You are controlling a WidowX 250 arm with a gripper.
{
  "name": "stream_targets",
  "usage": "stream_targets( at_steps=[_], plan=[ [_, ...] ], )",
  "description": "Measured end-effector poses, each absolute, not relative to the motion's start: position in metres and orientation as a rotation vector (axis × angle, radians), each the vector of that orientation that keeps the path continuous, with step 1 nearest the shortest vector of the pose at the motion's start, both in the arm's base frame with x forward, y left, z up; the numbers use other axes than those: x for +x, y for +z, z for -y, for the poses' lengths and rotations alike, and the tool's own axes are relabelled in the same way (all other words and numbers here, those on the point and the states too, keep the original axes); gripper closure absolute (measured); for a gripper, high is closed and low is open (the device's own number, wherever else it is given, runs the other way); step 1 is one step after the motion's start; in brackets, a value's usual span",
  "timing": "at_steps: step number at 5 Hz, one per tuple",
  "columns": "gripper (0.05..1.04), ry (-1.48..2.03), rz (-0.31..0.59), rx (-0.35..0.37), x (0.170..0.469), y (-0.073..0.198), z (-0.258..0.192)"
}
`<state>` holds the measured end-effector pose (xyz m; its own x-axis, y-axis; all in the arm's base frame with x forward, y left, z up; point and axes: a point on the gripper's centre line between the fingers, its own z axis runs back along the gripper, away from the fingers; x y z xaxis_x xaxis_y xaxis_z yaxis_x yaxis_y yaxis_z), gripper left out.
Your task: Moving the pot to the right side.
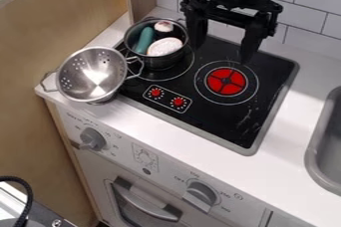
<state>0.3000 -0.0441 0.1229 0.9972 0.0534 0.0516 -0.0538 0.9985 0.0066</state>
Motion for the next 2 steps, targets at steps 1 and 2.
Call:
stream_targets(
  at_steps=[1, 2],
  plan=[
    [0.084, 0.053, 0.029, 0.012, 0.300, 0.113, 0.044],
    [0.084, 0.036, 0.091, 0.014, 0.324, 0.086, 0.040]
  ],
)
